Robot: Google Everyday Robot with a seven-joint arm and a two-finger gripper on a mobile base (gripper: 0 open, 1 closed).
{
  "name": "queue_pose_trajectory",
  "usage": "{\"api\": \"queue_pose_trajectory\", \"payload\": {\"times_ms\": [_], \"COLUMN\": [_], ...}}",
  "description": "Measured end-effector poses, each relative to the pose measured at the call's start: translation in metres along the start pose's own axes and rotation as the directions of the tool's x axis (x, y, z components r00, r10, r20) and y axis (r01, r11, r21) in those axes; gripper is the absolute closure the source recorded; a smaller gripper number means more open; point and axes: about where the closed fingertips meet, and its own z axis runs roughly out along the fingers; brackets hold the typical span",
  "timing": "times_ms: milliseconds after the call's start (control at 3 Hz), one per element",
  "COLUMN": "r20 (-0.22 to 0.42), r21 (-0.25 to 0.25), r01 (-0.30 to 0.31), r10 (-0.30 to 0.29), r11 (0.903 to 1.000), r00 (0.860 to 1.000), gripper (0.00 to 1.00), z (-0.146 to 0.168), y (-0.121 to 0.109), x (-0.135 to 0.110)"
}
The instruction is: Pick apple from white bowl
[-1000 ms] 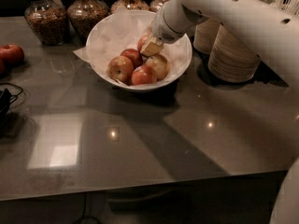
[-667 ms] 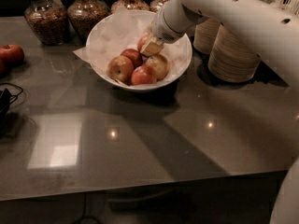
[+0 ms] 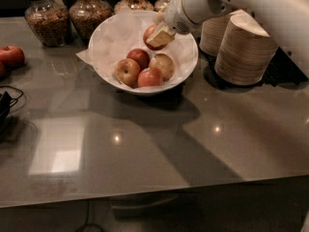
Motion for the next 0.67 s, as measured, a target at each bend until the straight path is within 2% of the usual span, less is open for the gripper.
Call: {"api": "queue_pose_trajectory", "payload": {"times_ms": [333,667], "r20": [0.065,0.131], "r21": [0.048,0.056], "r01": [-0.002,-0.008], "r10": [-0.001,0.001], "r11": [0.9988,0.9984], "r00": [0.998,0.991], "gripper": [1.00,1.00], "z": [-0.033,-0.056], "y": [-0.012,-0.015], "x": [-0.013,-0.023]}}
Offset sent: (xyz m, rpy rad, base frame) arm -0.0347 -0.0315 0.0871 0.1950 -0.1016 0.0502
